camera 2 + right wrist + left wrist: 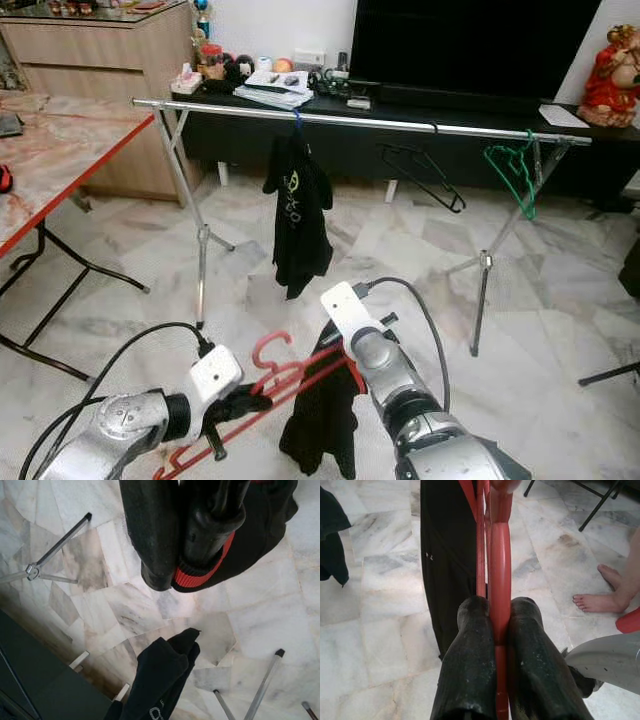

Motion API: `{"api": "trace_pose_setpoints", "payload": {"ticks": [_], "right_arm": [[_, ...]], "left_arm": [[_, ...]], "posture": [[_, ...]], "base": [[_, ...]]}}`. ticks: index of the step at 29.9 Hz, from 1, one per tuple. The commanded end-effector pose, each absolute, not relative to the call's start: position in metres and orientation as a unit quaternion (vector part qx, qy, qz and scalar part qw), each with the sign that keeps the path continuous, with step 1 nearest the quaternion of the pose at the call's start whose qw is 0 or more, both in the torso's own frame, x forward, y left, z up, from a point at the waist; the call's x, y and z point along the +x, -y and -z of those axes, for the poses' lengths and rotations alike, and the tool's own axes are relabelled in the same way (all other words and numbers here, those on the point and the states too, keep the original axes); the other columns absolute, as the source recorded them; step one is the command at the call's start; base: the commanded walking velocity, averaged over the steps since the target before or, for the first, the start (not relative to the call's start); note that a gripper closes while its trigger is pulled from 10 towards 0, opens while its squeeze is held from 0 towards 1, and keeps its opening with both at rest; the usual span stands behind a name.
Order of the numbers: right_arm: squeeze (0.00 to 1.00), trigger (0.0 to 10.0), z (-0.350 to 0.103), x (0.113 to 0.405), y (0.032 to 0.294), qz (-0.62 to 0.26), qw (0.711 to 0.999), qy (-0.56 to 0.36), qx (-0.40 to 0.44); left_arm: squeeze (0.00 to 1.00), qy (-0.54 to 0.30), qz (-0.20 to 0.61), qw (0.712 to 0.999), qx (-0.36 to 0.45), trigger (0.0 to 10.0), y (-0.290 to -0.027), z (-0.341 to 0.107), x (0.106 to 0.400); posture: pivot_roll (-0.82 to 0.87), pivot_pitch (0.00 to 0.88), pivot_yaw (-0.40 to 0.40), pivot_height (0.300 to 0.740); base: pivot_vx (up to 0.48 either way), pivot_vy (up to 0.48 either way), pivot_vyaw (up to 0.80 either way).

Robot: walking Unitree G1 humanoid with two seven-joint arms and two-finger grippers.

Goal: Hang hanger

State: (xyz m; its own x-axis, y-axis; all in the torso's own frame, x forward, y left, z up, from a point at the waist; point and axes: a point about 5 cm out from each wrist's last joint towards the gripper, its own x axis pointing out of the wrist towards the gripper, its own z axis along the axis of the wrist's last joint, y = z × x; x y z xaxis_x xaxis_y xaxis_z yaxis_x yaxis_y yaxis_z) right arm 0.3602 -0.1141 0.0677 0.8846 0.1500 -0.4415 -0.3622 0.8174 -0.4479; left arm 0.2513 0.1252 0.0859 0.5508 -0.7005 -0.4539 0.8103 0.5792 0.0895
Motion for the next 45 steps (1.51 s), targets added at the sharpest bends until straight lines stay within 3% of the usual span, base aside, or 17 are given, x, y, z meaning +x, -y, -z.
{"api": "trace_pose_setpoints", "payload": {"ticks": [1,27,36,45], "right_arm": [[0.0,10.0,-0.072,0.363,0.115,-0.134,0.936,-0.194,-0.262],[0.0,10.0,-0.079,0.368,0.133,-0.115,0.936,-0.197,-0.269],[0.0,10.0,-0.08,0.369,0.145,-0.104,0.934,-0.2,-0.279],[0.0,10.0,-0.08,0.369,0.146,-0.105,0.933,-0.202,-0.279]], "left_arm": [[0.0,-0.19,0.426,0.87,0.158,10.0,-0.129,-0.088,0.253],[0.0,-0.21,0.374,0.886,0.178,10.0,-0.144,-0.08,0.255],[0.0,-0.235,0.41,0.86,0.191,10.0,-0.144,-0.075,0.244],[0.0,-0.209,0.39,0.878,0.182,10.0,-0.143,-0.082,0.253]], "posture": [[0.15,0.0,-0.106,0.74],[0.16,0.0,-0.119,0.74],[0.16,0.0,-0.12,0.74],[0.16,0.0,-0.119,0.74]], "base": [[0.0,0.0,0.0],[0.0,0.0,0.0],[0.0,0.0,0.0],[0.0,0.0,0.0]]}}
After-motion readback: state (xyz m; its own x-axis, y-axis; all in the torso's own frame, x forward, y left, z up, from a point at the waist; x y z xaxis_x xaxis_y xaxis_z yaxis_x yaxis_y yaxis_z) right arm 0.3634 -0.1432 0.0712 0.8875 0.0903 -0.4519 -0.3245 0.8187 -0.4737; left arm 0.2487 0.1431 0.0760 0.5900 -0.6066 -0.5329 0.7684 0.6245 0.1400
